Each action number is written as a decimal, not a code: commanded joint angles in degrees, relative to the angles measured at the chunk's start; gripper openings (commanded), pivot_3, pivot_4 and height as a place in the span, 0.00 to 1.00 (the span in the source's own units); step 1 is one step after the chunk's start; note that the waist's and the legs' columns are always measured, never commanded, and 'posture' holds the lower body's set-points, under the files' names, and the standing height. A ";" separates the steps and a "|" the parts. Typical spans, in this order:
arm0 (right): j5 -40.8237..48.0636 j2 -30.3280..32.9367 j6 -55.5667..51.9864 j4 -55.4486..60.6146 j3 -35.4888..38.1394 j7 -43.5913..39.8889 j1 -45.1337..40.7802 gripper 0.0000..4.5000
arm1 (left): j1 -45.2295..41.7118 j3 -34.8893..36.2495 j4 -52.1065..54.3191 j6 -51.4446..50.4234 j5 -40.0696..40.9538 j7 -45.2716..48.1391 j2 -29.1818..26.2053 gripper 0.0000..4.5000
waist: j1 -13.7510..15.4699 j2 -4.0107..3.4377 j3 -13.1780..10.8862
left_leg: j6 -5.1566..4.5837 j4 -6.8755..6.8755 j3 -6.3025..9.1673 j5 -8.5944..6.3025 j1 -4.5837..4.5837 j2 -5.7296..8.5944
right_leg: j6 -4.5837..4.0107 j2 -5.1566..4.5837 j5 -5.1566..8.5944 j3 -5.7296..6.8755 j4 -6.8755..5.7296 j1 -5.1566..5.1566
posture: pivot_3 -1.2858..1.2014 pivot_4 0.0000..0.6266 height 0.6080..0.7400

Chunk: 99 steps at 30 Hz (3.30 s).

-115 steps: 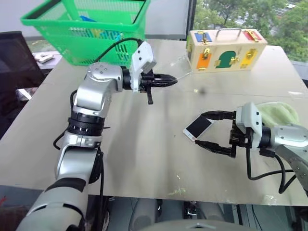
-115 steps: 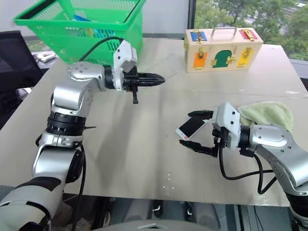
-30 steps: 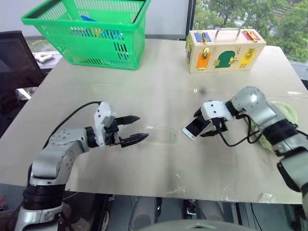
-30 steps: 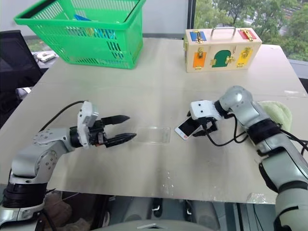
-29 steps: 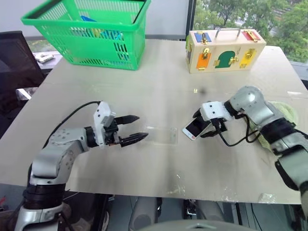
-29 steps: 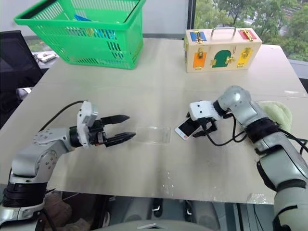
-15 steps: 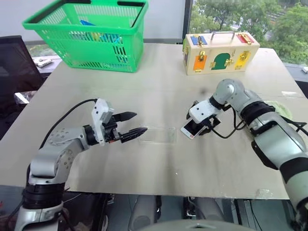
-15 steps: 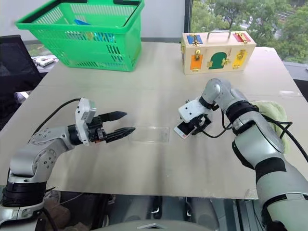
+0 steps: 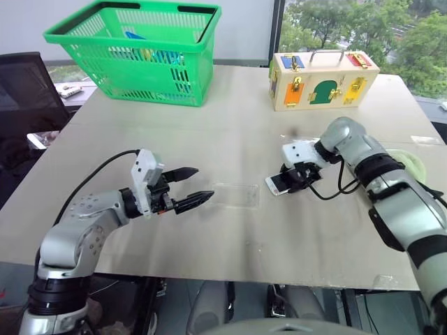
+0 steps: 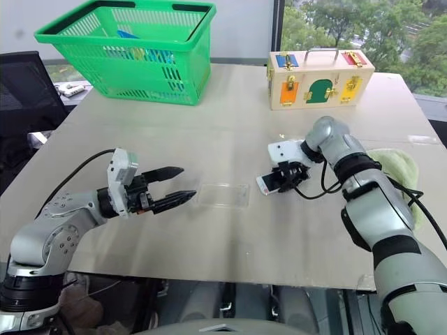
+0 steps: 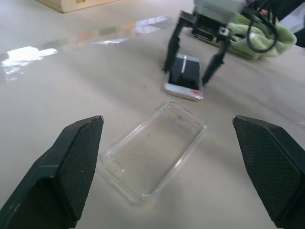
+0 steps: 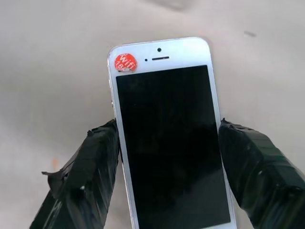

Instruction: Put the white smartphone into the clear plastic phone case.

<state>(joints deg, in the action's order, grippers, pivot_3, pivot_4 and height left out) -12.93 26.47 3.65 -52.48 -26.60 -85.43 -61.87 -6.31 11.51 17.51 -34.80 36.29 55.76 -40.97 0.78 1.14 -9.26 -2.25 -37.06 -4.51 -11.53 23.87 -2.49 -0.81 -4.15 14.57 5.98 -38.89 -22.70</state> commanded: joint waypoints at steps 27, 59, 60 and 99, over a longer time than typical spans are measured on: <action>1.45 16.13 -54.94 53.28 2.28 16.57 22.90 0.99 | 3.61 2.17 6.16 1.43 2.92 -0.14 -1.44 1.00 | 0.19 -0.24 -0.17 | -0.29 0.45 -0.05 0.16 1.05 0.15 | 0.58 0.12 0.07 0.26 0.44 -0.85 | 0.52 0.24 1.00; 20.25 8.21 -70.30 75.62 -0.82 31.45 17.70 0.62 | -3.66 -8.00 -22.08 25.92 -13.76 13.78 -1.63 0.65 | -0.01 -0.43 -0.48 | -0.28 0.62 -0.23 0.16 1.08 -0.09 | 0.58 0.11 0.06 0.44 0.45 -1.06 | 0.52 0.24 1.00; 20.56 8.12 -70.41 75.82 -0.80 31.79 17.68 0.62 | -4.03 -7.54 -21.70 26.20 -13.56 13.42 -1.31 0.57 | -0.07 -0.41 -0.50 | -0.28 0.62 -0.25 0.16 1.10 -0.09 | 0.58 0.12 0.06 0.43 0.45 -1.06 | 0.52 0.24 1.00; 23.87 9.57 -63.00 76.75 -1.31 33.35 17.31 0.62 | -4.46 -10.20 -21.57 21.88 -17.55 13.12 -5.63 0.00 | -1.39 -0.31 -0.59 | -0.28 0.54 -0.32 0.16 1.04 -0.14 | 0.60 0.20 0.06 0.41 0.32 -1.05 | 0.52 0.24 1.00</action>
<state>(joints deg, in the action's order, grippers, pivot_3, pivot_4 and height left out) 10.52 35.77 -60.37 22.44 -28.76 -52.14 -43.96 -11.35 0.37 -4.24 -12.54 18.31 68.98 -46.55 -0.61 0.83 -9.84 -2.53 -36.53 -4.84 -11.36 24.91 -2.63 -0.20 -3.95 14.63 6.38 -38.57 -23.75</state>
